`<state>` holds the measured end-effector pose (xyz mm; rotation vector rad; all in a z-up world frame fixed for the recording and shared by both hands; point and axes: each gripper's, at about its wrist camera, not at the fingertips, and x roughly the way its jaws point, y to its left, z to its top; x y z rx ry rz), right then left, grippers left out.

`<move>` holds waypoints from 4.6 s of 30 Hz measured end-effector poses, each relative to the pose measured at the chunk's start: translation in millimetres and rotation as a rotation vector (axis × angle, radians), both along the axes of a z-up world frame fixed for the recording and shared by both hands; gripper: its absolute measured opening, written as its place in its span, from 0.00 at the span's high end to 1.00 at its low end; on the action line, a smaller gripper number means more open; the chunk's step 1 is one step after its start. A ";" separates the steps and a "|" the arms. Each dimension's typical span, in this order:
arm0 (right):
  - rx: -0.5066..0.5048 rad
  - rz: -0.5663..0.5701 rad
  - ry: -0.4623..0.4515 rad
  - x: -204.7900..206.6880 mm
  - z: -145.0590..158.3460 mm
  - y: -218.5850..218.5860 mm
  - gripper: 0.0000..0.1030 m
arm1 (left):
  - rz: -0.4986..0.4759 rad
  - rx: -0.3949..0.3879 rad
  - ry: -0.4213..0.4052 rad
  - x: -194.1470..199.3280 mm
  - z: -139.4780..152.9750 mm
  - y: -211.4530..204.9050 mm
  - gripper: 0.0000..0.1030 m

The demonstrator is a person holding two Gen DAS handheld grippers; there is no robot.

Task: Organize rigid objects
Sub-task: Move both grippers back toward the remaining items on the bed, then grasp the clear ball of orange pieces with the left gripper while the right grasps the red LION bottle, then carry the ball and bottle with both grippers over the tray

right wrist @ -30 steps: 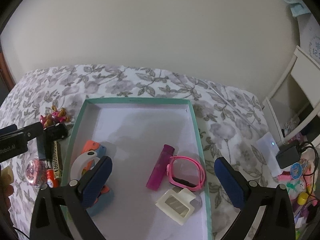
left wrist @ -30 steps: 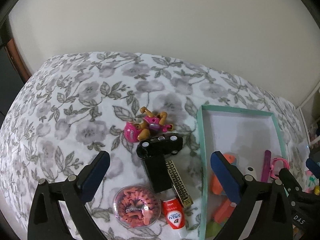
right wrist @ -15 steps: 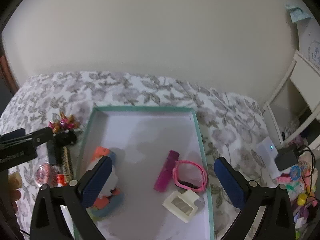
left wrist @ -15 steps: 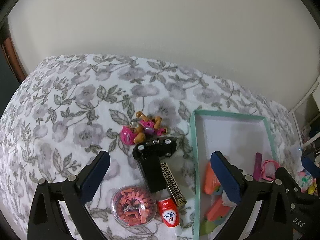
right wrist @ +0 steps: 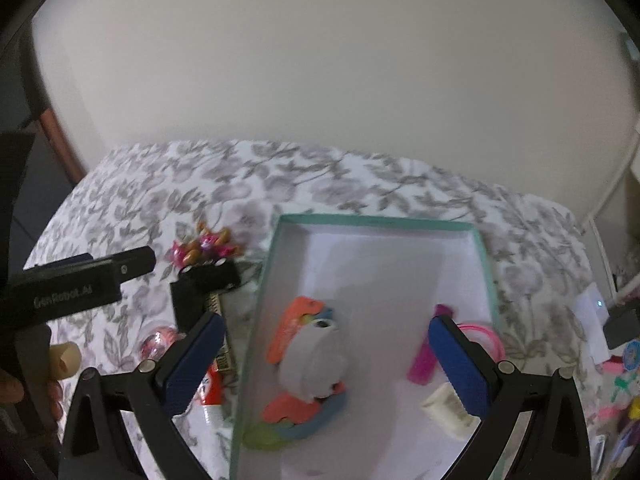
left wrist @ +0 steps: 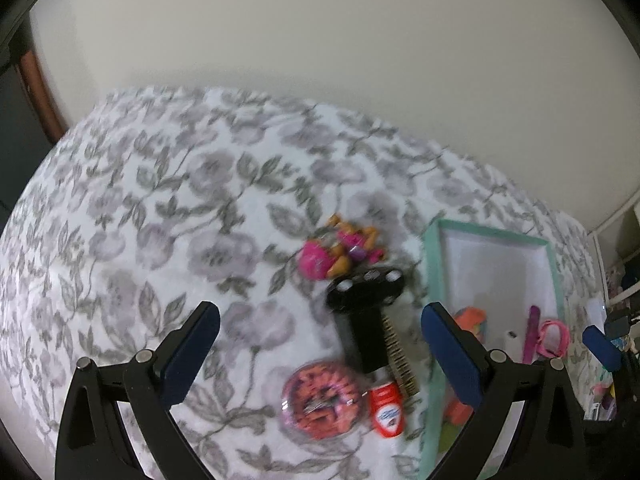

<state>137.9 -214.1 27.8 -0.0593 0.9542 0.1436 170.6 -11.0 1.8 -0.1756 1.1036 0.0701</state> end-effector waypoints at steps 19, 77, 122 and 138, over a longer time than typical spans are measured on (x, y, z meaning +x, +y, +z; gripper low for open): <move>-0.063 0.071 0.120 -1.8 -32.6 33.2 0.00 | -0.036 -0.020 0.233 -10.7 -69.3 -8.1 0.02; -0.040 0.320 0.290 -19.7 -83.2 105.5 0.63 | 0.055 -0.111 0.339 -53.6 -84.6 60.2 0.29; -0.025 0.312 0.270 -16.1 -90.1 104.4 0.72 | 0.062 -0.116 0.272 -26.9 -76.2 26.7 0.30; 0.120 0.200 0.040 -16.1 13.3 48.7 0.72 | 0.004 -0.133 -0.059 -29.0 54.5 20.8 0.30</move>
